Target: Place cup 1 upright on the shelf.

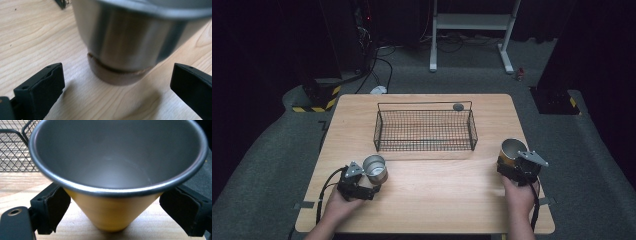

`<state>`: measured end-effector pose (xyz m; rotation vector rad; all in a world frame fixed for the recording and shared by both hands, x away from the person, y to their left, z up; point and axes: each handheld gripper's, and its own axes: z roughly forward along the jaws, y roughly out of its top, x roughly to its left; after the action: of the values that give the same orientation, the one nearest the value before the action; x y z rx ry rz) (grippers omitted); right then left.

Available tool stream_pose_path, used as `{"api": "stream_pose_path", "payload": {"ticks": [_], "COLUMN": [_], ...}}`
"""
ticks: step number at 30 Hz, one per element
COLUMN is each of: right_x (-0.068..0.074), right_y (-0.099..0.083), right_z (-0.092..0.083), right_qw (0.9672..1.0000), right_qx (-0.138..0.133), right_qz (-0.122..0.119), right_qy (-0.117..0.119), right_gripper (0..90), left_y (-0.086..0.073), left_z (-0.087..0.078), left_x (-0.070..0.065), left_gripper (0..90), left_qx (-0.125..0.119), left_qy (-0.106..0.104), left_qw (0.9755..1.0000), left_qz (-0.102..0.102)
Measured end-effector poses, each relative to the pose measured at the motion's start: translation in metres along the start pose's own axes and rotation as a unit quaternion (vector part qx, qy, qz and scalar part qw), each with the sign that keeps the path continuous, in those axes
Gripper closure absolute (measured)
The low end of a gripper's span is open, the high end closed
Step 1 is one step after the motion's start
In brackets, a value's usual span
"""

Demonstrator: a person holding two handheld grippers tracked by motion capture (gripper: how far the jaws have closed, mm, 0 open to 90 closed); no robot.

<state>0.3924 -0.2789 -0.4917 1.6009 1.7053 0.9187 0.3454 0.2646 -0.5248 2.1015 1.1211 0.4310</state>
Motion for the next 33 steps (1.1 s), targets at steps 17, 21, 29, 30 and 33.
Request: {"api": "stream_pose_path", "payload": {"ticks": [17, 21, 29, 30, 33], "right_x": [0.005, 0.009, 0.024, 0.029, 0.036], "right_y": [0.008, 0.01, 0.015, 0.017, 0.02], "right_z": [-0.001, -0.004, -0.012, -0.012, -0.014], "right_qw": [0.9995, 0.9995, 0.9984, 0.998, 0.9975], "right_qx": [-0.021, -0.015, -0.031, -0.035, -0.037], "right_qz": [-0.025, -0.026, -0.044, -0.048, -0.054], "right_qy": [0.004, 0.005, 0.017, 0.022, 0.028], "right_gripper": [16.0, 16.1, 16.1, 16.1, 16.1], "left_y": [-0.005, -0.005, -0.005, -0.005, -0.005], "left_z": [-0.002, -0.002, -0.001, -0.002, -0.002], "left_x": [-0.006, -0.006, -0.004, -0.004, -0.004], "left_gripper": [1.7, 2.1, 2.2, 2.2, 2.2], "left_qx": [-0.018, -0.018, -0.016, -0.016, -0.016], "left_qy": [-0.007, -0.008, -0.009, -0.01, -0.011], "left_qw": [0.9997, 0.9997, 0.9998, 0.9998, 0.9998], "left_qz": [0.016, 0.012, 0.007, 0.009, 0.011]}}
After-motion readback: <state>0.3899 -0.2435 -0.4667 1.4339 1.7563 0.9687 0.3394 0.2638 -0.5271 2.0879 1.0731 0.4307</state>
